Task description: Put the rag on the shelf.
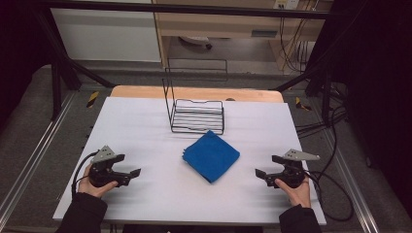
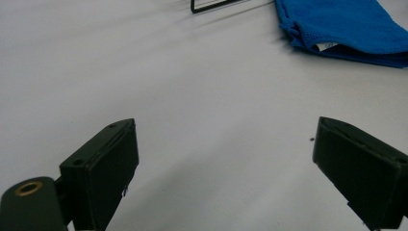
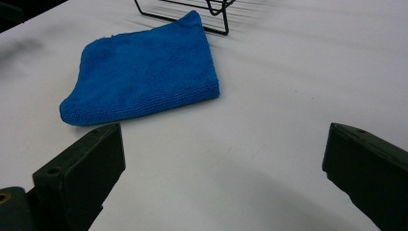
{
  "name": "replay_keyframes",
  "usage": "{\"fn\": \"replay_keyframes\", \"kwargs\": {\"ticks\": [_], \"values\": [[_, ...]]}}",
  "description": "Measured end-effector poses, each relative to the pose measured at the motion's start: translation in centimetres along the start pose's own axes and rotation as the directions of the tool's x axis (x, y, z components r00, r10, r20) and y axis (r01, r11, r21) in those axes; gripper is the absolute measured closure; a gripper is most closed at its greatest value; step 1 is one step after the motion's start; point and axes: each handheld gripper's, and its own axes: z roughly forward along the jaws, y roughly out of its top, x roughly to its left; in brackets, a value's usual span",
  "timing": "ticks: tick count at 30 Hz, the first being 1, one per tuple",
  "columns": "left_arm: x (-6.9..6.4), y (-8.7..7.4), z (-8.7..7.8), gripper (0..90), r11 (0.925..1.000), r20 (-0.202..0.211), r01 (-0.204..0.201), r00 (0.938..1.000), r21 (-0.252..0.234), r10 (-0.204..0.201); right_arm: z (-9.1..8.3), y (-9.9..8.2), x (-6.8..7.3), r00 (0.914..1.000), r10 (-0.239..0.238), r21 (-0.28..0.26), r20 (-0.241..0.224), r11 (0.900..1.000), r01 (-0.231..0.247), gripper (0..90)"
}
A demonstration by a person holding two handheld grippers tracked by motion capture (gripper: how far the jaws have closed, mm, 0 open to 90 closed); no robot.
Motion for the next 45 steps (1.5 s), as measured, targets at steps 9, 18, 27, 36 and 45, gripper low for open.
{"fn": "replay_keyframes", "kwargs": {"ticks": [9,18,27,36,45], "values": [[0.1,-0.1,0.0,9.4,1.0000,-0.005,0.003,1.0000,0.003,-0.003,0.2,0.2,0.4,0.9999,-0.013,0.009,0.010,0.9999,0.012,2.1],[0.1,-0.3,0.0,9.3,1.0000,-0.006,0.001,1.0000,0.001,-0.001,1.4,0.8,1.9,0.9997,-0.024,0.042,-0.003,0.9988,0.024,3.4],[0.1,-0.3,0.0,9.2,1.0000,-0.008,0.005,1.0000,-0.002,-0.005,3.3,1.7,4.3,0.9985,-0.052,0.095,-0.016,0.9940,0.054,8.7],[0.3,-0.4,-0.1,9.4,0.9999,-0.019,0.016,0.9997,-0.005,-0.016,5.2,2.6,7.4,0.9937,-0.095,0.132,-0.059,0.9860,0.102,15.0],[0.4,-0.5,0.0,9.8,0.9998,-0.026,0.019,0.9995,-0.001,-0.019,8.0,3.0,10.8,0.9768,-0.175,0.181,-0.124,0.9638,0.196,30.9]]}}
